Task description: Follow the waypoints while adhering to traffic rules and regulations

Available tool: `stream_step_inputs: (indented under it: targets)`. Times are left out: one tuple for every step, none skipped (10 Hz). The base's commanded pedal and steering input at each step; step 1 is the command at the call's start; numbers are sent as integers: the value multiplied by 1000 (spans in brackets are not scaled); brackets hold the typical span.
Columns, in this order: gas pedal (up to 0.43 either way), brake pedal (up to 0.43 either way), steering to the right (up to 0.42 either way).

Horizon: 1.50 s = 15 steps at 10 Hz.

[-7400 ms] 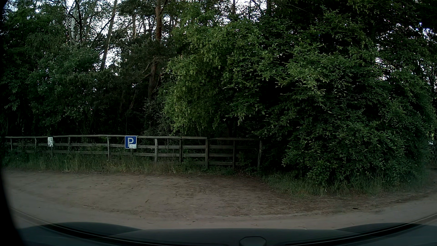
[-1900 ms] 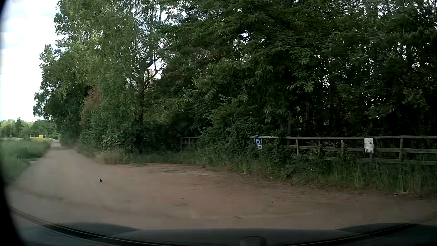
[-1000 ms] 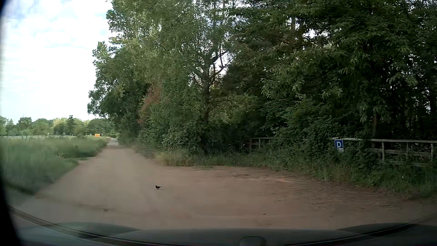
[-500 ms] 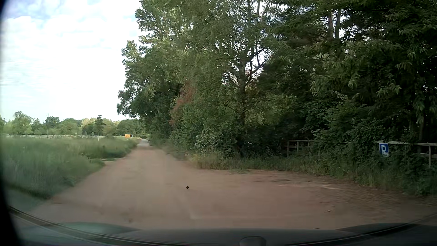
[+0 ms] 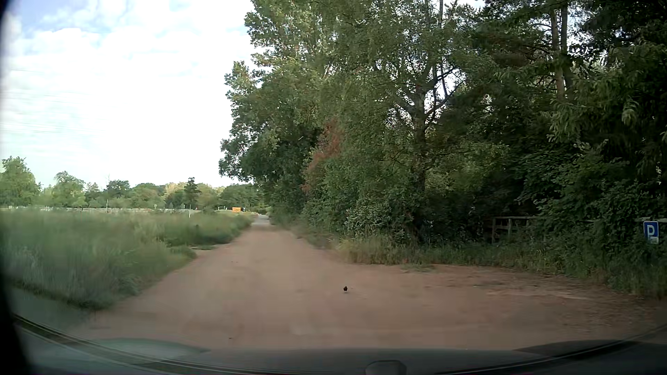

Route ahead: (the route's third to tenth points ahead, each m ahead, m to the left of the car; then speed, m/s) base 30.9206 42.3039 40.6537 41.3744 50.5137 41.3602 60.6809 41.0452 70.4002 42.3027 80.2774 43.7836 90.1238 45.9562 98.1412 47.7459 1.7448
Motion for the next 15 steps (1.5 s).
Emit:
stream_step_inputs:
  targets:
    - [0,30,-395]
    - [0,30,-372]
    - [0,30,-349]
    - [0,24,-324]
    - [0,24,-301]
    - [0,30,-278]
    - [0,24,-246]
    - [0,30,-217]
    - [0,30,-196]
    - [0,30,-181]
    - [0,30,-175]
    - [0,30,-167]
    - [0,30,-154]
    - [0,30,-143]
    - [0,30,-133]
